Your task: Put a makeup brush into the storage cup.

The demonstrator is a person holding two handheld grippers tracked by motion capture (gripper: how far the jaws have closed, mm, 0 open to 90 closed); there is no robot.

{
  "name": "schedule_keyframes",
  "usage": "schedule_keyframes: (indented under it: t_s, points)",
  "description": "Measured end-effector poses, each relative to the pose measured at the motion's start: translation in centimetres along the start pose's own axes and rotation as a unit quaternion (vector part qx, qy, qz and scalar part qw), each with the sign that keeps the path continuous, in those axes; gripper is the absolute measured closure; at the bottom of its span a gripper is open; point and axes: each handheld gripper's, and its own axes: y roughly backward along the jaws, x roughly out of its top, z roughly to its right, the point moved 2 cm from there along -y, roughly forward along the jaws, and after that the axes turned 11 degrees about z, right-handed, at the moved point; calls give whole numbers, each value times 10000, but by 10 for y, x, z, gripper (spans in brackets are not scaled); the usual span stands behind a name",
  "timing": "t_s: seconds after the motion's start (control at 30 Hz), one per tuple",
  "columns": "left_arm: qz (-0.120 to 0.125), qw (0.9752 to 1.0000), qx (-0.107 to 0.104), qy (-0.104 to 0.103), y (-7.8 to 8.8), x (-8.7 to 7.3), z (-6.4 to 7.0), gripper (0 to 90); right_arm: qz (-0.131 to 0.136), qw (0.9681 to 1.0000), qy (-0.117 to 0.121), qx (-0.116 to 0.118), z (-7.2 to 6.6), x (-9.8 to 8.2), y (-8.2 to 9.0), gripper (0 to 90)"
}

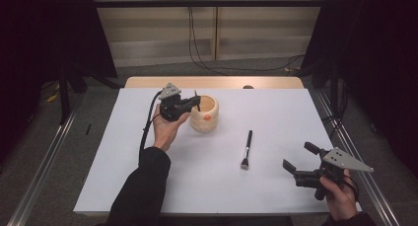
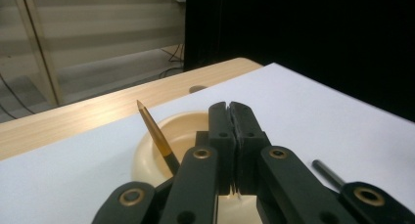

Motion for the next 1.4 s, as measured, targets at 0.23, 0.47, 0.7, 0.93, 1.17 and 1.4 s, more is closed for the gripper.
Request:
schedule_keyframes:
  t_s: [0.23, 0.47, 0.7, 0.93, 1.17, 1.4]
  points:
    - [92, 9999, 119, -45, 4, 5, 2, 843, -11, 10000, 6, 23, -1, 0, 0, 0]
    - [93, 9998, 180, 21, 6, 7, 3, 651, -4, 10000, 11, 18, 0, 0, 0, 0]
    - [75, 9995, 295, 18, 8, 9, 4, 323, -5, 10000, 2, 20, -1, 0, 0, 0]
    - [131, 9994, 310, -29, 9, 10, 4, 61, -14, 10000, -5, 20, 0, 0, 0, 0]
    - [87, 9991, 276, -314, 11, 12, 7, 28, -2, 10000, 7, 21, -1, 0, 0, 0]
    - [228, 9990, 386, -85, 14, 15, 12, 17, -2, 10000, -13, 13, -1, 0, 0, 0]
